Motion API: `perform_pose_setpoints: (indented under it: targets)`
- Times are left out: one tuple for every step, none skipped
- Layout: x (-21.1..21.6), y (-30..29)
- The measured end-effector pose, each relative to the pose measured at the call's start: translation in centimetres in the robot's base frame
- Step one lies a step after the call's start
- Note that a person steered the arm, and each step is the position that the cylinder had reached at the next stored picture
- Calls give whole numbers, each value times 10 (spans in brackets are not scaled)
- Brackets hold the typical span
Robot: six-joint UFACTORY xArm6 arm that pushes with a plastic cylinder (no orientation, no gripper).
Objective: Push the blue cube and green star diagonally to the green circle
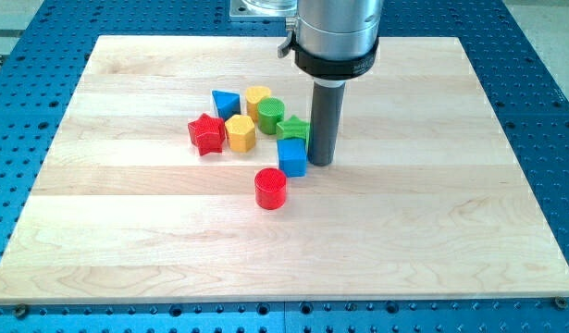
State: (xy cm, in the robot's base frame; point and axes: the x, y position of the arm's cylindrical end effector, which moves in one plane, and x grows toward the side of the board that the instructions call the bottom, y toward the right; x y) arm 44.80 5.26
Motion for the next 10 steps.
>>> perform_pose_setpoints:
  targets:
    - [1, 10]
    - [25, 30]
    - [48, 41]
    - [50, 42]
    - [60, 43]
    - [93, 43]
    - [101, 43]
    - [101, 38]
    - [101, 34]
    - [101, 22]
